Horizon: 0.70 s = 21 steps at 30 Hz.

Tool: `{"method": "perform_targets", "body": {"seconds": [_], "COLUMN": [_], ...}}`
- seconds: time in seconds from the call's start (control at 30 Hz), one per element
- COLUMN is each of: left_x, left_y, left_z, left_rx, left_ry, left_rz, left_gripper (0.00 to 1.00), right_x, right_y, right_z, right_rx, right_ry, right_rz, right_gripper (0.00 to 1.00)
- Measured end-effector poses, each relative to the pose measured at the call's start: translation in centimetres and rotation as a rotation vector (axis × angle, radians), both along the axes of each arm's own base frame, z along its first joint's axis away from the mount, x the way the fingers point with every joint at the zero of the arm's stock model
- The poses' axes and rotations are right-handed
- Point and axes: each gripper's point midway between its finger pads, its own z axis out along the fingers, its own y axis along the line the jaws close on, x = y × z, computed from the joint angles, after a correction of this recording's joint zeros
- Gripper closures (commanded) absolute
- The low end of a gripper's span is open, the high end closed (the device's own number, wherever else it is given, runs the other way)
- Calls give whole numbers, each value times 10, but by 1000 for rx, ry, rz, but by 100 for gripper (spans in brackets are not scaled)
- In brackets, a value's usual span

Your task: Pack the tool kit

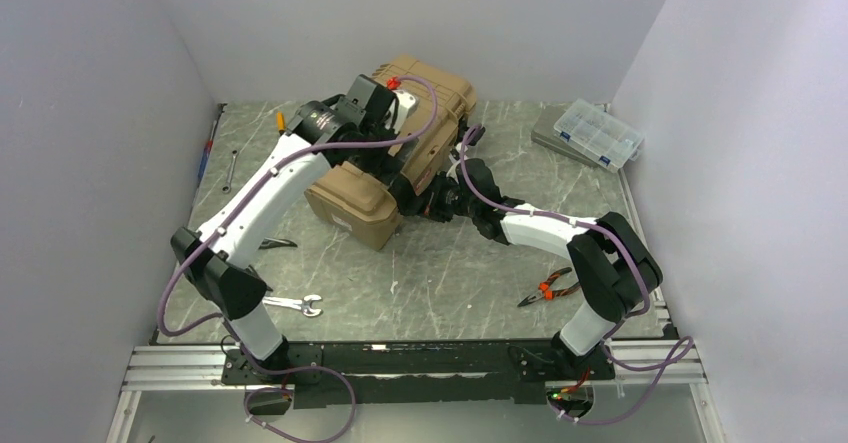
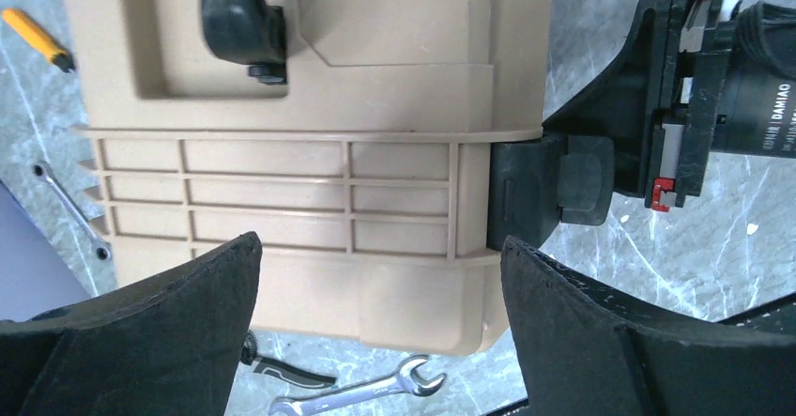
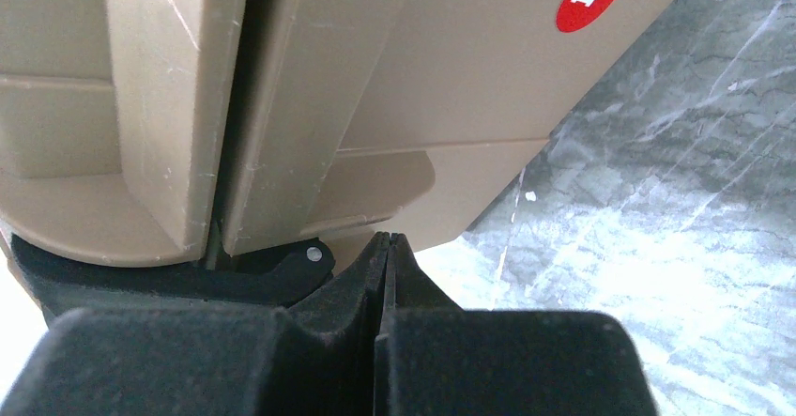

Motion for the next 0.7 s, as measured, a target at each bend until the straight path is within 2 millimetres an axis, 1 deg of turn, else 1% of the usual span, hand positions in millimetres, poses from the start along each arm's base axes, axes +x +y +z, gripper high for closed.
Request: {"method": "perform_targets", "body": {"seconds": [0.2,0.27,0.3,0.37,0.5,0.63,0.7], "left_x": [-4,-7,-9,-14,-20,-20,-20], "left_y": [5,5,4,-2,-12,-21,-20], "left_z": [31,33,32,22,-5,-31,-33], "left_rx": [-23,-18,-13,-2,21,36,46], "left_ry": [-58,-54,-45,-10,73,148,154], "left_rz": [-3,-9,-14,-37,-73,-95,-91], "left_gripper": [2,2,3,3,5,5,8], "right_x": [0,0,0,0,0,0,0], "right_y": [0,0,0,0,0,0,0], "right_z": [0,0,0,0,0,0,0], "right_rx": [0,0,0,0,0,0,0], "right_ry": [-1,0,0,0,0,0,0], "right_rz": [0,0,0,0,0,0,0], "right_gripper": [100,100,100,100,100,100,100]}}
